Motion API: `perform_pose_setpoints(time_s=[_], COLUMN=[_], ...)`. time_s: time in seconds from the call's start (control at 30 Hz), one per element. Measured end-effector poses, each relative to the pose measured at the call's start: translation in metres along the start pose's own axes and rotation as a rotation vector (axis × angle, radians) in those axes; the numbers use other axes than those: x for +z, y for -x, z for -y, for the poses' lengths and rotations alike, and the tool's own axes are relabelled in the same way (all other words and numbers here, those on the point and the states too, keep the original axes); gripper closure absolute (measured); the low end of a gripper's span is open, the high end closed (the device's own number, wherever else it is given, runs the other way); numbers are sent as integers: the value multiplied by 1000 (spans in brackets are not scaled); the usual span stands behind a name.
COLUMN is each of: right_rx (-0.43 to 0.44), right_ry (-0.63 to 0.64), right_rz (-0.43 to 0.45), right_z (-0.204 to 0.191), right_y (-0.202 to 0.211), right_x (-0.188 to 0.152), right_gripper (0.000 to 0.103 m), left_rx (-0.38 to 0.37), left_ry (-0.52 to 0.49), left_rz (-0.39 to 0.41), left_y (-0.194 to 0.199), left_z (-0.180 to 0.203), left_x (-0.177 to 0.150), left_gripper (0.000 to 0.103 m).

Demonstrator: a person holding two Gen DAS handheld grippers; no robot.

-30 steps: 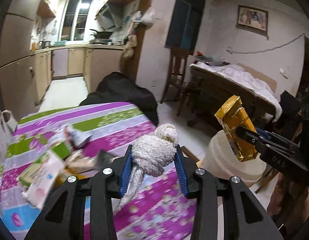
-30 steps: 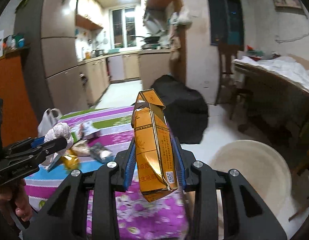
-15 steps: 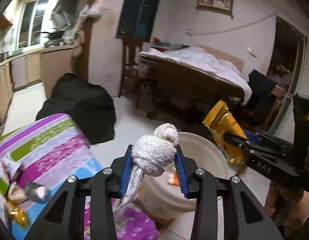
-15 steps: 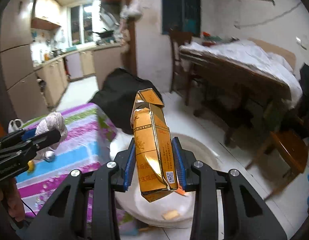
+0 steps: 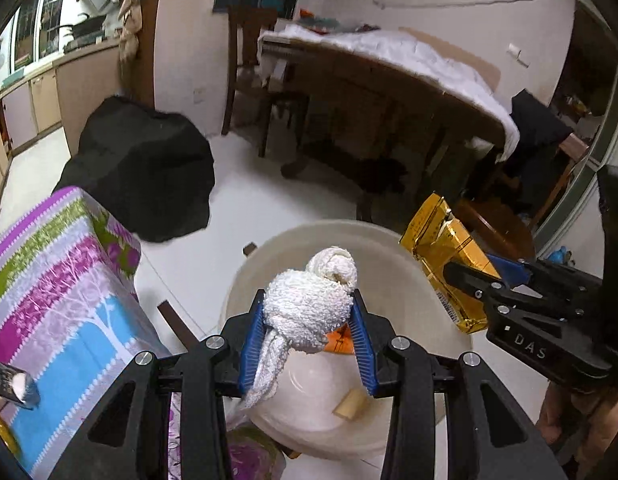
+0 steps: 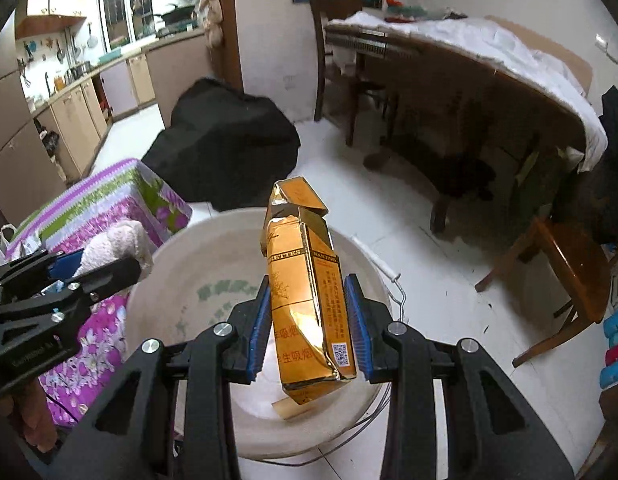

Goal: Collect trash
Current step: 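Carry towel and cigarette pack over the basin and open both tools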

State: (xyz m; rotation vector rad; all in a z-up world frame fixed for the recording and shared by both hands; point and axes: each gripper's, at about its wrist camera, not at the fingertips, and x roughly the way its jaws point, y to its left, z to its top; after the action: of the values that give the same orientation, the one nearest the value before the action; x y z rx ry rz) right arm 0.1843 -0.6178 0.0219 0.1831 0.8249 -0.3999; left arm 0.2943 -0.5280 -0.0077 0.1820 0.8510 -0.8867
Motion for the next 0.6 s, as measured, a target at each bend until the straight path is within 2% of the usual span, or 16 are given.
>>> perform_pose_setpoints(time_s=[0.2,0.6], right_rx=[12,21], right_ry=[-5,2], right_rz=[-28,-25], right_z=[7,12], right_y=[-14,-17], right_x=[0,4], right_gripper=[69,67], left_rx=[10,22], left_ry=[10,7], left_rz=[-51,-57], left_y=[-28,-40], left_z=[-11,-19], left_x=[-13,-19], left_gripper=[62,59])
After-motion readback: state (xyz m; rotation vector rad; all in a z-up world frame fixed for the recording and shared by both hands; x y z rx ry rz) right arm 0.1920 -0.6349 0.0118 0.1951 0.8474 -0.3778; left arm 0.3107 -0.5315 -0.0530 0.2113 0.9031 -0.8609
